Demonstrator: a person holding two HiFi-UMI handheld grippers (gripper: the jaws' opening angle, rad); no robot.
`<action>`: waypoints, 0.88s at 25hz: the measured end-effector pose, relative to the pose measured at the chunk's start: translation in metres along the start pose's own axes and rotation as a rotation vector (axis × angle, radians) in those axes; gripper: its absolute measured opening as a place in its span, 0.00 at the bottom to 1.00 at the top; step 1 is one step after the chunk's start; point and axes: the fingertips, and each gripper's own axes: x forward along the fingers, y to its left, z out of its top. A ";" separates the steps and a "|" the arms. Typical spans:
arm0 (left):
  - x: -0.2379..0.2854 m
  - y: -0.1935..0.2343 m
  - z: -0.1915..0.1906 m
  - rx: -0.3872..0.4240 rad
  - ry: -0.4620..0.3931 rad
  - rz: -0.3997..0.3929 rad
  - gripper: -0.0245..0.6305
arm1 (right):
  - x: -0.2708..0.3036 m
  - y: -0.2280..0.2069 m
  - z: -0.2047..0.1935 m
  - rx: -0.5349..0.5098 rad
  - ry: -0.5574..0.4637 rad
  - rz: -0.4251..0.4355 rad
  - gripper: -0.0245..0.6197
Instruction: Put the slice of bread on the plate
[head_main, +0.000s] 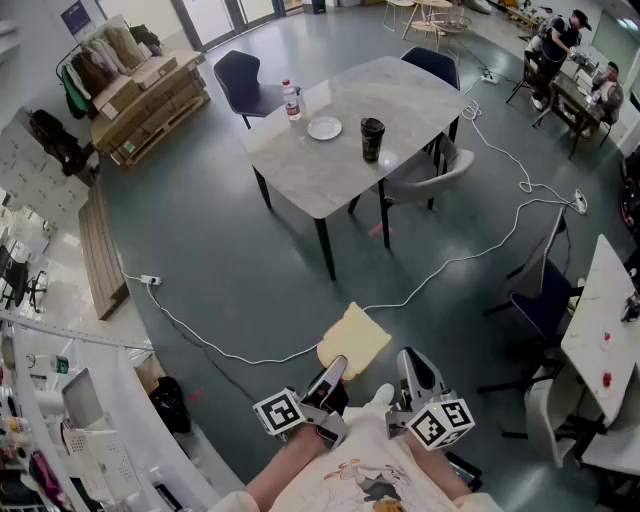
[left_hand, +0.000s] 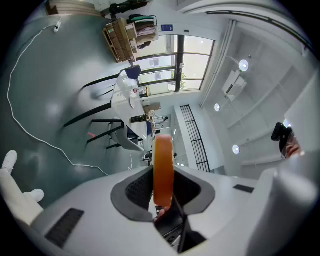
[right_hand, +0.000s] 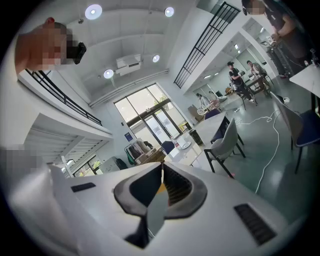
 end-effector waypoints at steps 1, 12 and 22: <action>-0.004 0.000 0.001 0.005 -0.002 0.004 0.19 | -0.001 0.004 -0.002 0.002 0.002 0.001 0.06; -0.034 -0.004 0.022 0.013 -0.014 0.008 0.19 | 0.009 0.046 -0.033 0.003 0.067 0.068 0.07; -0.075 0.002 0.072 0.021 -0.036 -0.021 0.19 | 0.038 0.091 -0.057 0.002 0.036 0.056 0.07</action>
